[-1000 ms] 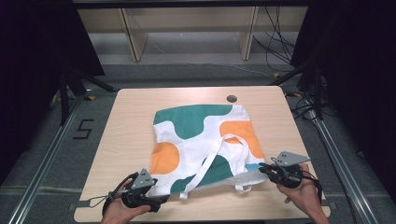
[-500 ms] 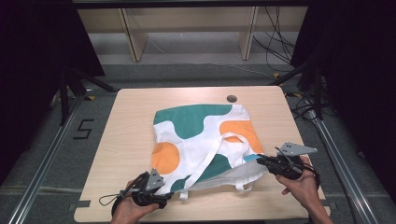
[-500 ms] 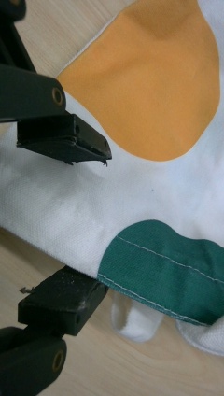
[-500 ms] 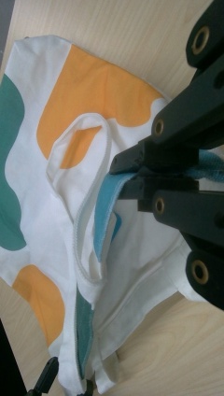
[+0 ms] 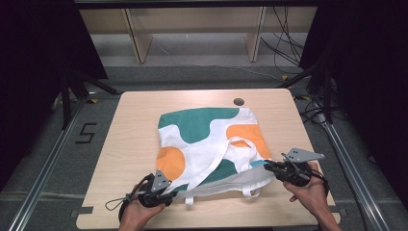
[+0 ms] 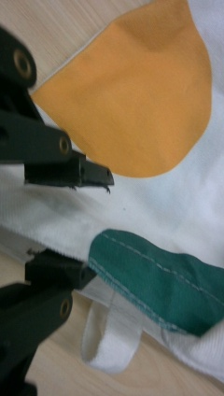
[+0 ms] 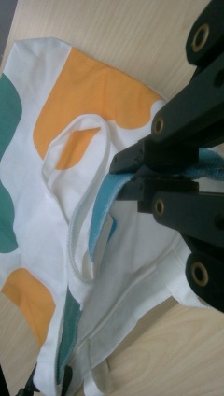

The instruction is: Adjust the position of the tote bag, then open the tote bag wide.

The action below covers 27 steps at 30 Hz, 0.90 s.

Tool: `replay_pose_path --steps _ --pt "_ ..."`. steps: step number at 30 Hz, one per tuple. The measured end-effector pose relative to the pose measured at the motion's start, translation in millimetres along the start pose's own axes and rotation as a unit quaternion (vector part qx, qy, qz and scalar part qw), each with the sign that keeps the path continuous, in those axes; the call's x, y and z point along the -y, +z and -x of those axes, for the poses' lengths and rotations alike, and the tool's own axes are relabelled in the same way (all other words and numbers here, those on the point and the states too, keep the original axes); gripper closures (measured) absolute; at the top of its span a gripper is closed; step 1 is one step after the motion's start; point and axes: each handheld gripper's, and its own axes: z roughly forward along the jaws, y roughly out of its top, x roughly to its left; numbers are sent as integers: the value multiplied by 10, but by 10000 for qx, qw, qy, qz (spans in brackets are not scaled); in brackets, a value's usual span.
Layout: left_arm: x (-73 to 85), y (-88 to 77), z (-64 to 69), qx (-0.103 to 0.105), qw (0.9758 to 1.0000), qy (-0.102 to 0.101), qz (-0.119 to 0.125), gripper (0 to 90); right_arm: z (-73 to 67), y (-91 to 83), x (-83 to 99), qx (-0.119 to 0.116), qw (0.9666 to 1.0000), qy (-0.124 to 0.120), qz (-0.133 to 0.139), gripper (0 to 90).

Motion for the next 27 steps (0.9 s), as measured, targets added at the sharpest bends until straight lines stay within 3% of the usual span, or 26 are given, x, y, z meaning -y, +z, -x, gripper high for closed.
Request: replay_pose_path --steps 2,3,4,5,6,7,9,10,13,14,19,23,24,25,27 --pt "-3 -37 -16 81 9999 32 54 736 15 8 9 43 9999 -146 -5 864" --pt "-3 -37 -16 81 9999 32 54 767 -1 5 13 41 10000 -69 -59 865" --pt "-3 -78 -61 149 9996 217 -46 789 -6 13 18 57 9999 -96 -43 866" --pt "-3 -78 -61 149 9996 217 -46 808 -6 13 18 57 9999 -96 -43 866" --pt "2 -69 -51 200 9997 103 102 826 -8 22 24 29 9997 -191 -132 866" --pt "-4 -89 -75 224 9994 254 -33 826 -8 22 24 29 9997 -191 -132 866" --pt "-8 -82 -52 276 9994 -30 216 840 -12 36 36 154 9993 -327 -138 869" --pt "-21 -106 -64 276 9993 -40 231 846 -36 46 41 38 9994 -289 -184 871" --pt "-44 -142 -72 366 9989 -67 292 857 -33 50 50 58 9993 -287 -218 874" --pt "-56 -158 -70 374 9985 -164 377 857 -30 50 52 51 9993 -299 -220 875" --pt "-111 -249 -87 387 9983 -46 435 863 -31 24 40 72 9991 -365 -179 877" --pt "-168 -333 -95 374 9978 -34 544 865 -54 -23 -8 52 9994 -281 -188 878" --pt "-195 -378 -98 359 9977 -62 566 865 -26 -34 -25 108 9990 -422 -103 878" --pt "-215 -407 -99 375 9976 -56 582 866 -42 -57 -47 45 9994 -325 -83 878" --pt "-265 -469 -104 378 9971 -65 656 866 -33 -96 -97 65 9990 -433 -47 878"
